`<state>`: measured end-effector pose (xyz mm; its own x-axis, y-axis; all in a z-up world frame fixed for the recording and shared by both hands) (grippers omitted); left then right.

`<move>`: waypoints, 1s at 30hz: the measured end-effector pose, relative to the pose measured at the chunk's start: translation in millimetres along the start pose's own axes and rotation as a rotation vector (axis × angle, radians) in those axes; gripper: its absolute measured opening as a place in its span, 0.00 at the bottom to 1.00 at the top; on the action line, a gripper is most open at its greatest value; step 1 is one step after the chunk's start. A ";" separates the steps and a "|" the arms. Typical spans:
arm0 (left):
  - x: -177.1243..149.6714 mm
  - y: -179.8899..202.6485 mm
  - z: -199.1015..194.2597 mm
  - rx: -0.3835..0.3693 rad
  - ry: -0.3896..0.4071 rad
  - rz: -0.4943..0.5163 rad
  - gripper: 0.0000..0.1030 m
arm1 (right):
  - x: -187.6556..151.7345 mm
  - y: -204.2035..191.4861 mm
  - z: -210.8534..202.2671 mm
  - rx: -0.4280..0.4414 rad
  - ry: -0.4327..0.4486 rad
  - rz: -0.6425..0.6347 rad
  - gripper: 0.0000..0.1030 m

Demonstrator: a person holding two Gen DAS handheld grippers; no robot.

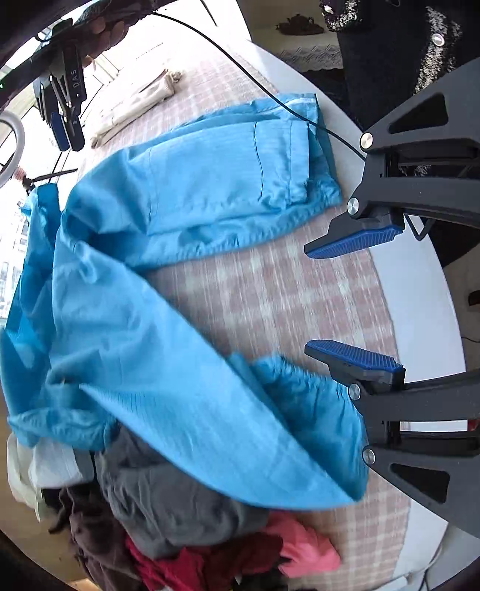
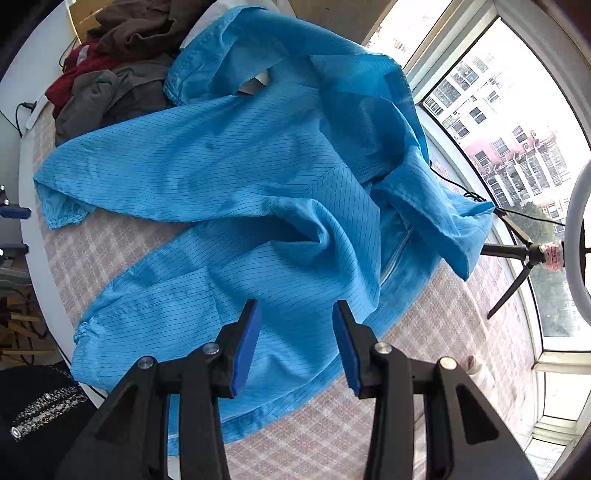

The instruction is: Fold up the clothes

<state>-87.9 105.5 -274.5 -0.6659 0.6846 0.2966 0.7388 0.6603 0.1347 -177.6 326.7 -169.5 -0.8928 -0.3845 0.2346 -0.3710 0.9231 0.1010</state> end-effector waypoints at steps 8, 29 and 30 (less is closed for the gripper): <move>39.5 69.2 64.7 -0.048 -0.059 0.227 0.42 | -182.2 -41.4 24.4 0.098 -0.054 0.347 0.47; 62.0 94.6 44.4 -0.086 -0.107 0.432 0.02 | -243.8 -166.1 76.4 -0.028 -0.059 0.332 0.47; 61.2 92.3 43.7 -0.085 -0.108 0.442 0.02 | -243.1 -166.9 77.8 -0.043 -0.062 0.318 0.47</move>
Point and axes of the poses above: each gripper's, at about its wrist camera, not at the fingertips, and z roughly the way its jaws point, y to its right, x to its top, the point moved 9 cm from there along z, roughly the way its jaws point, and after that the axes turned 10 degrees about z, right-handed, at the moved point
